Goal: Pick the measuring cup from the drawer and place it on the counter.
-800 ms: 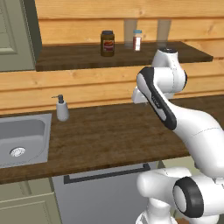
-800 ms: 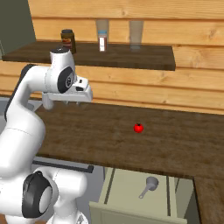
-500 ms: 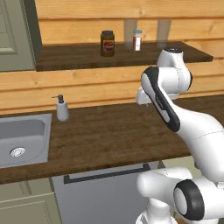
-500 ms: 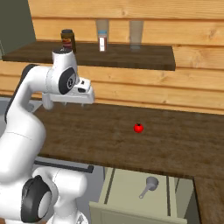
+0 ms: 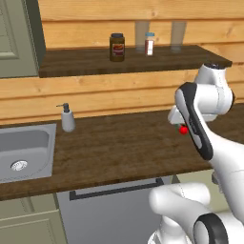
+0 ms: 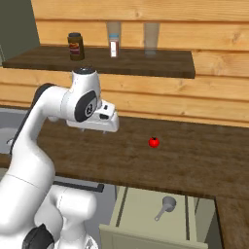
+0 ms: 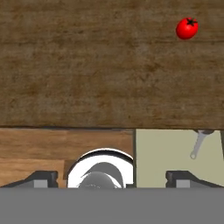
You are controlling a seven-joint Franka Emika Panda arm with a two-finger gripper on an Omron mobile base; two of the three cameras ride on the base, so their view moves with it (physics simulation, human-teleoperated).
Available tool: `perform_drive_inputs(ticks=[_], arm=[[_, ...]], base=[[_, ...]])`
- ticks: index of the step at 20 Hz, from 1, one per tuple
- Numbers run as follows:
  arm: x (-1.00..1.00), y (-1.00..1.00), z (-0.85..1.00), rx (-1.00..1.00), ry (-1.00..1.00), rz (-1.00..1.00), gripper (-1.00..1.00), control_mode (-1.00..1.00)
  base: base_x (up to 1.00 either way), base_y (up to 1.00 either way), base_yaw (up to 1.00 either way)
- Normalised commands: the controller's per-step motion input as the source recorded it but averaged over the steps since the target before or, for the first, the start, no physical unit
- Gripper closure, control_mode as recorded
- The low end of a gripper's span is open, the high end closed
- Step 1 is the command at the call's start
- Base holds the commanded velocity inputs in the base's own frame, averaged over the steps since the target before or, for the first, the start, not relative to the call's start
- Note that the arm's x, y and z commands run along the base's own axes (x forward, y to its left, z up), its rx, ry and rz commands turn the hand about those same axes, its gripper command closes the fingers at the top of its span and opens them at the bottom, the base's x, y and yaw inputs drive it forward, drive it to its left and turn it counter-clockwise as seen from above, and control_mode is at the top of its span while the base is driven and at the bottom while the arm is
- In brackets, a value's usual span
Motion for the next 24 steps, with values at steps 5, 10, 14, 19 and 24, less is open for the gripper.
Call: perform_drive_inputs(ticks=[5,10,14,19,24], arm=[[-0.30,-0.53,-0.27,0.02,0.00,-0.08,-1.00,-1.00],[-0.24,-0.55,-0.27,0.01,0.00,-0.11,-1.00,-1.00],[-0.20,-0.58,-0.25,0.01,0.00,-0.12,-1.00,-1.00],[-0.19,-0.59,-0.34,0.00,0.01,-0.15,-1.00,-1.00],[-0.15,-0.57,-0.44,0.00,0.04,-0.13,-1.00,-1.00]], base=[[0.00,0.00,0.00],[0.00,0.00,0.00],[0.00,0.00,0.00],[0.00,0.00,0.00],[0.00,0.00,0.00]])
